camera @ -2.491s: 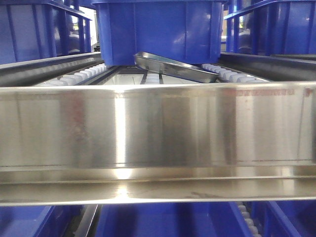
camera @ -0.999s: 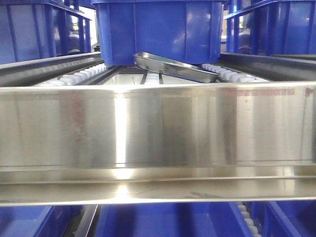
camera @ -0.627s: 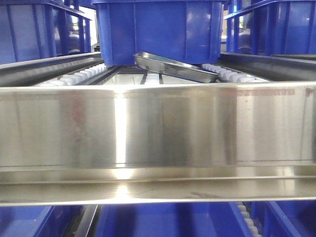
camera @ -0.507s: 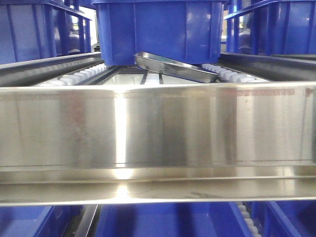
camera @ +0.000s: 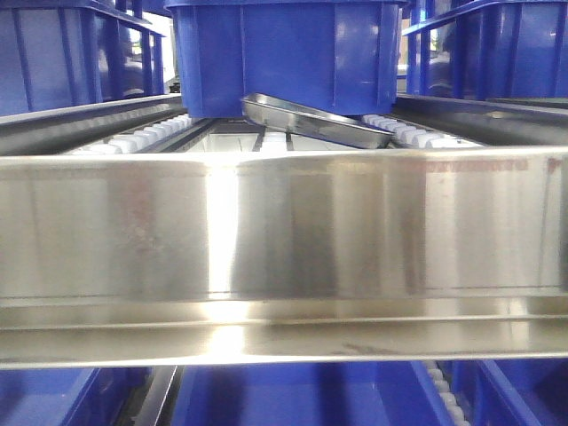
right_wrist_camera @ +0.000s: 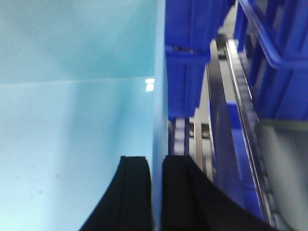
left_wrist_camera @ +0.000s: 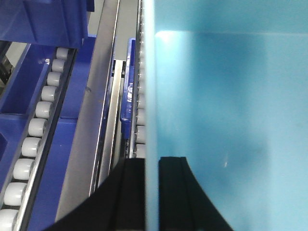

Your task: Move two blue bins to right shelf middle

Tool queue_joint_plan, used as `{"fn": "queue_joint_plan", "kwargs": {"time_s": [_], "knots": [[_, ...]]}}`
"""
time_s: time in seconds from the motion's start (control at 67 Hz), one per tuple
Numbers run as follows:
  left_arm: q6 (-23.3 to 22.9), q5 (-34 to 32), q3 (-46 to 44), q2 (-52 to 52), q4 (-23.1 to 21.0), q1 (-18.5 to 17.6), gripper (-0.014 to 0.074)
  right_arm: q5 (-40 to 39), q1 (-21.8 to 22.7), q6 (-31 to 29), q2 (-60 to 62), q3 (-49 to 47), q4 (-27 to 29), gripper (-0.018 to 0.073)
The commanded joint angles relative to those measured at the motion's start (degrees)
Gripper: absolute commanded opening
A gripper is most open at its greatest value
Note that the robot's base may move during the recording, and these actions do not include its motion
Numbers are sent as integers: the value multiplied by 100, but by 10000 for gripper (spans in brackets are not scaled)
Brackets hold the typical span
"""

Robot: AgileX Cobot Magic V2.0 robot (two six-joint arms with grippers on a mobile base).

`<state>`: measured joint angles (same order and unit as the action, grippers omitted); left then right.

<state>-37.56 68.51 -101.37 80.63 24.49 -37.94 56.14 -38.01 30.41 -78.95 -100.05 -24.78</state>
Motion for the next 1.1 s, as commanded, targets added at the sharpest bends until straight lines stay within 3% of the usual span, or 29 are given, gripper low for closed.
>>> {"fn": "queue_joint_plan", "kwargs": {"time_s": [0.0, 0.567, 1.089], "knots": [[-14, -233, -78, -83, 34, 7, -111, -561, 8, -56, 82, -55, -48, -167], [-14, -232, -78, -72, 34, 7, -111, -1551, 8, -56, 72, -55, -48, -167], [-14, -232, -78, -72, 34, 7, -111, -1596, 8, -56, 72, -55, -48, -167]]}}
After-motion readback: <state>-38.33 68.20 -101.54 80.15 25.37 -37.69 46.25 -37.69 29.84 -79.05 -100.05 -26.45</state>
